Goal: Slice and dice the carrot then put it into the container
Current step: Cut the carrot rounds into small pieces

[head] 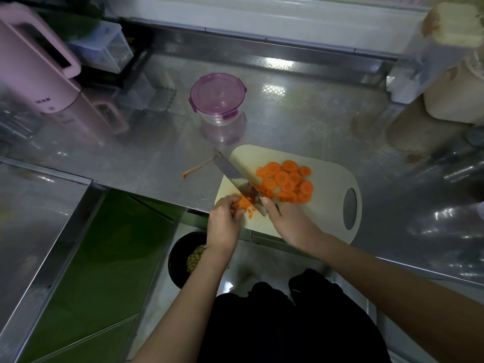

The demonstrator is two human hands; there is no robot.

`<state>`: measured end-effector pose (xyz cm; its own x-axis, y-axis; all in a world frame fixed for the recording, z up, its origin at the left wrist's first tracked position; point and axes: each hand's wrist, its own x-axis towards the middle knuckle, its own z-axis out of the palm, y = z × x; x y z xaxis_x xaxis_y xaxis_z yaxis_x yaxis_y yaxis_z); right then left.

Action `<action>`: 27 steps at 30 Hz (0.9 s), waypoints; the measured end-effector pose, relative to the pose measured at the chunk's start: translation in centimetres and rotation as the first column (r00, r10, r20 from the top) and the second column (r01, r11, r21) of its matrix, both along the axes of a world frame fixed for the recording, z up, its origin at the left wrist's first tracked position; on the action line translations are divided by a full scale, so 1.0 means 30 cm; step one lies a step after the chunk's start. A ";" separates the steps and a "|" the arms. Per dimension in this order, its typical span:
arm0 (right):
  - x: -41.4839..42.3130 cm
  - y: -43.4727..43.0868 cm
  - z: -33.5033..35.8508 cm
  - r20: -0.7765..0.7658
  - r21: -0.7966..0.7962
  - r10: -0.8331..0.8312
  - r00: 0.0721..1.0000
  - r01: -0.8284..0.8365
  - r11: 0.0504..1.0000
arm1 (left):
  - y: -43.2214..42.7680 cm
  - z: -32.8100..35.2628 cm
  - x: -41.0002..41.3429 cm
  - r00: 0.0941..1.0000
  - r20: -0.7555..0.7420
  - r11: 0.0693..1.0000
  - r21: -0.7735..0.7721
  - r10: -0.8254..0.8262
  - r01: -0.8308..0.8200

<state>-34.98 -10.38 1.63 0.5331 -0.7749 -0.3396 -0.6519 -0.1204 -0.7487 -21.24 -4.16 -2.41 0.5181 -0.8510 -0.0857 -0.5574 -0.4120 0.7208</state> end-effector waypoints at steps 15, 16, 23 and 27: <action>0.030 0.040 -0.048 -0.185 0.026 0.068 0.980 -0.065 0.998 | 0.019 -0.012 0.000 0.998 0.044 0.994 0.089 0.053 -0.056; 0.036 0.043 -0.048 -0.186 0.023 0.065 0.980 -0.062 0.998 | 0.018 -0.013 0.000 0.998 0.036 0.994 0.090 0.058 -0.061; 0.056 0.048 -0.048 -0.174 0.028 0.045 0.984 -0.041 0.999 | 0.016 -0.011 0.007 0.998 0.003 0.994 0.091 0.066 -0.066; 0.063 0.009 -0.035 -0.088 0.044 -0.004 0.996 0.007 0.999 | 0.019 -0.015 0.008 0.998 0.011 0.995 0.080 0.059 -0.059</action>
